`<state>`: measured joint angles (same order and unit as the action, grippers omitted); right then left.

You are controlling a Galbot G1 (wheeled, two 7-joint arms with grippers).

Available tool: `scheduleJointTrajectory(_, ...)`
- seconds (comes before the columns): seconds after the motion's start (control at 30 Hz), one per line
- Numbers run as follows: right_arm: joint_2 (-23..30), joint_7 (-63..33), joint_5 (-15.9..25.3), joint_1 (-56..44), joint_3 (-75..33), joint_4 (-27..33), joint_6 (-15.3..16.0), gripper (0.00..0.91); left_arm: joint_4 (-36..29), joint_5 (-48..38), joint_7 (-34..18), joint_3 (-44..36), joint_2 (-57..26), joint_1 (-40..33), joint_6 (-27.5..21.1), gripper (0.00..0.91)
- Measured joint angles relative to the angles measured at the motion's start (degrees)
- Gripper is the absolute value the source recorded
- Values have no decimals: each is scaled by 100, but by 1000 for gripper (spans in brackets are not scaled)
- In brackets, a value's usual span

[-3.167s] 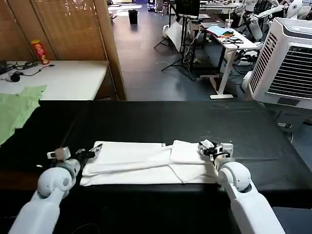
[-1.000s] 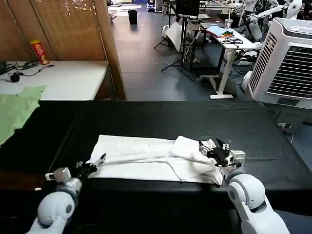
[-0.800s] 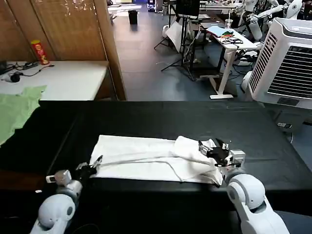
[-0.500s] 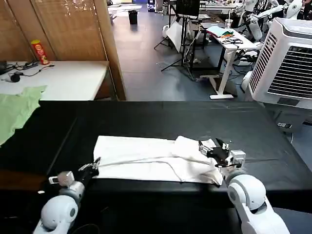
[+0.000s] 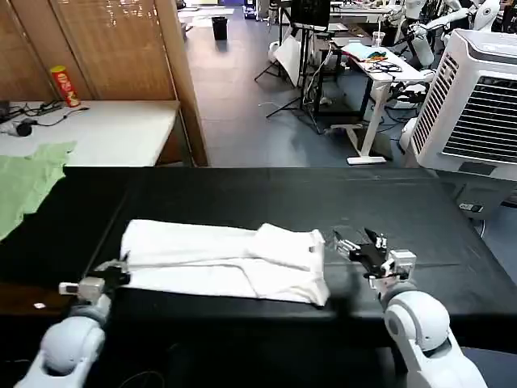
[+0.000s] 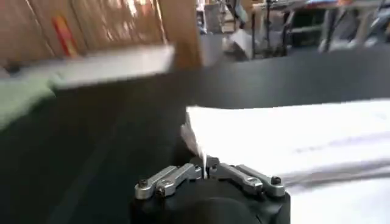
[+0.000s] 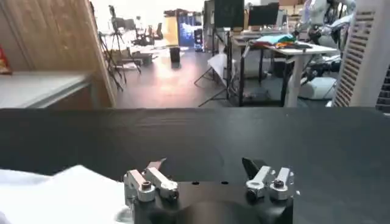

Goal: Fold and organize the clothes.

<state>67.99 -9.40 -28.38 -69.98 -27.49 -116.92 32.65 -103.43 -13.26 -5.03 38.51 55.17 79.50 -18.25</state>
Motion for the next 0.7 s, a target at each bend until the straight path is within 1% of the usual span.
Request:
scheduleJointTrajectory(0.13, 66, -19, 45, 8, 39, 0, 0, 878, 13, 106, -28, 96, -368, 71, 19, 0)
scheduleJointTrajectory(0.3, 89, -21, 100, -54, 6, -19, 2, 878, -341, -96, -156, -89, -258, 84, -229, 0)
scheduleJointTrajectory(0.4, 92, -18, 134, -106, -49, -26, -1, 878, -678, -233, -248, -378, -57, 22, -371, 0)
scheduleJointTrajectory(0.57, 151, -7, 184, -162, -117, -27, -10, 878, -1254, -571, -426, -1114, 285, -127, -599, 0)
scheduleJointTrajectory(0.7, 200, -6, 223, -165, -134, -11, -11, 878, -1643, -1041, -543, -1737, 563, -272, -856, 0)
